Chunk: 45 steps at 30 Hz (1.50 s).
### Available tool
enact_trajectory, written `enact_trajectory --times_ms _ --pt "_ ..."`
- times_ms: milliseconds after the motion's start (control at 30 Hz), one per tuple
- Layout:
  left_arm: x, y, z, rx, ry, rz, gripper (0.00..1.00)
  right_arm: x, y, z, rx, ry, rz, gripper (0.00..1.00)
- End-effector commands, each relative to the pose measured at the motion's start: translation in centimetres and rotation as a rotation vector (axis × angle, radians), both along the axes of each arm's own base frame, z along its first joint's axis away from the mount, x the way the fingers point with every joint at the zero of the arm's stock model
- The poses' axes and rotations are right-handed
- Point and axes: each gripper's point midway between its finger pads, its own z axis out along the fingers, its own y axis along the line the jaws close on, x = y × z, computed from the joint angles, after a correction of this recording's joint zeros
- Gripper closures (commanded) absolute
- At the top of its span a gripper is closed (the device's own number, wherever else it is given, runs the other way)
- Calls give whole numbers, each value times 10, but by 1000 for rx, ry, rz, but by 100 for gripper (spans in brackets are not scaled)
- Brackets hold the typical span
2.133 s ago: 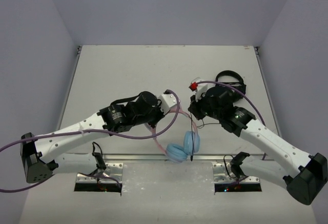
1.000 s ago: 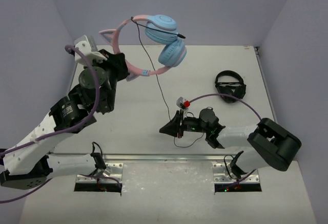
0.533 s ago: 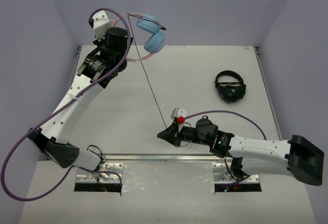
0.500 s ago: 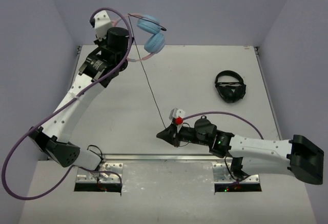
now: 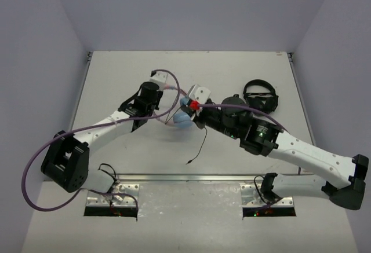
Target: Wrap the headphones
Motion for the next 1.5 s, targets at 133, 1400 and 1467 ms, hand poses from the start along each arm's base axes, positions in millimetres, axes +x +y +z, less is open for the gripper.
enact_trajectory --times_ms 133,1400,1467 --pt "-27 -98 51 -20 -241 -506 100 95 -63 32 -148 -91 -264 99" --pt "-116 -75 317 -709 -566 -470 100 123 -78 -27 281 281 -71 88" --pt "-118 -74 337 -796 -576 -451 100 102 -59 -11 395 307 69 88"
